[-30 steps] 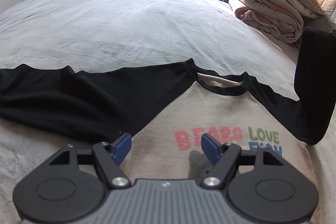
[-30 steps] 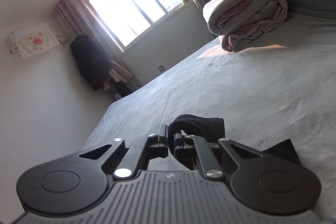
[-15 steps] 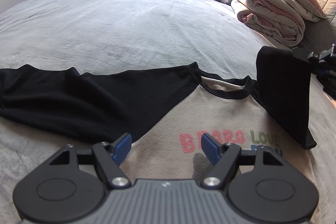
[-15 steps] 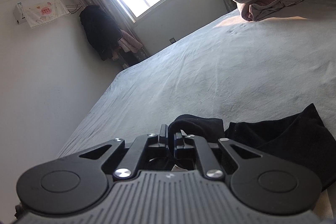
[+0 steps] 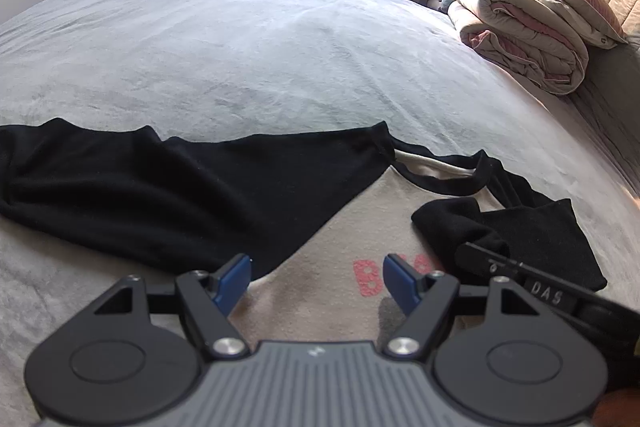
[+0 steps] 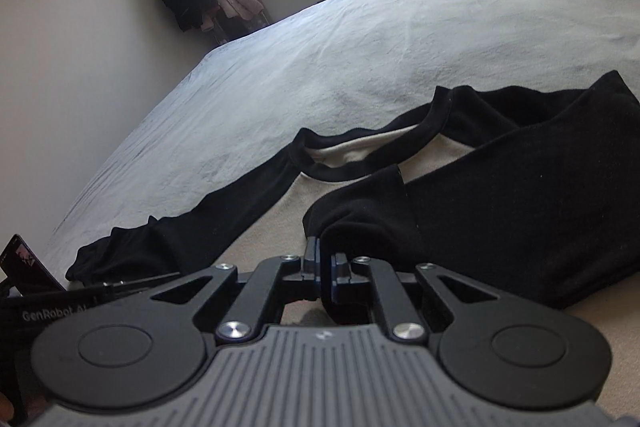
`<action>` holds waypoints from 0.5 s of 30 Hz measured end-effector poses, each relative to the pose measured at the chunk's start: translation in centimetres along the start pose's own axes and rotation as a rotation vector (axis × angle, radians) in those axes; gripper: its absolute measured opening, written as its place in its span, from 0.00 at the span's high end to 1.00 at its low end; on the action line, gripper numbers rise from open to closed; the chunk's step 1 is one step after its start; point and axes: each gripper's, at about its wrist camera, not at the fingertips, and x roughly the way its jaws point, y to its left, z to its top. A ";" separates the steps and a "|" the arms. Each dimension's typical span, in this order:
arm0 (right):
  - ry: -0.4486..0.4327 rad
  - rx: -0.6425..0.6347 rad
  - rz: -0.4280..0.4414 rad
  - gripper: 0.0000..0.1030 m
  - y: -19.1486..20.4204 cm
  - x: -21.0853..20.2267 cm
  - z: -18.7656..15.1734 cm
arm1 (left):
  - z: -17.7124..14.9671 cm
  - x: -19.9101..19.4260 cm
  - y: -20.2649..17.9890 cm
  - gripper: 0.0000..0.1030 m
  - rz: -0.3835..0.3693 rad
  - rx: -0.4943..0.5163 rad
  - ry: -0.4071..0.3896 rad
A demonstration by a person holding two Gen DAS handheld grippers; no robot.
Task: Fold clothes
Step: 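Lay the black sleeve across the tee front with the right gripper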
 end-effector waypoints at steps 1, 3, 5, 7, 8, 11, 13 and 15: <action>0.008 -0.004 -0.003 0.91 -0.1 0.2 -0.4 | 0.0 0.0 0.1 0.28 -0.011 -0.011 0.001; 0.001 -0.017 -0.002 0.90 -0.1 0.0 -0.8 | 0.1 0.2 0.6 0.30 -0.050 -0.054 0.010; -0.009 -0.021 0.001 0.86 -0.1 -0.3 -0.8 | 0.2 0.4 1.1 0.30 -0.103 -0.105 0.022; -0.019 -0.026 0.004 0.85 0.0 -0.5 -0.7 | 0.2 0.6 1.5 0.30 -0.169 -0.165 0.038; -0.024 -0.029 0.005 0.85 0.0 -0.6 -0.6 | 0.2 0.8 1.8 0.30 -0.209 -0.201 0.049; -0.040 -0.036 0.010 0.77 0.0 -1.0 -0.5 | -0.1 1.5 2.7 0.30 -0.333 -0.317 0.084; -0.049 -0.043 0.014 0.65 0.1 -1.2 -0.5 | -0.4 2.3 3.4 0.30 -0.416 -0.415 0.110; -0.050 -0.078 0.031 0.65 0.7 -1.1 -0.4 | -0.7 3.0 3.9 0.30 -0.460 -0.490 0.135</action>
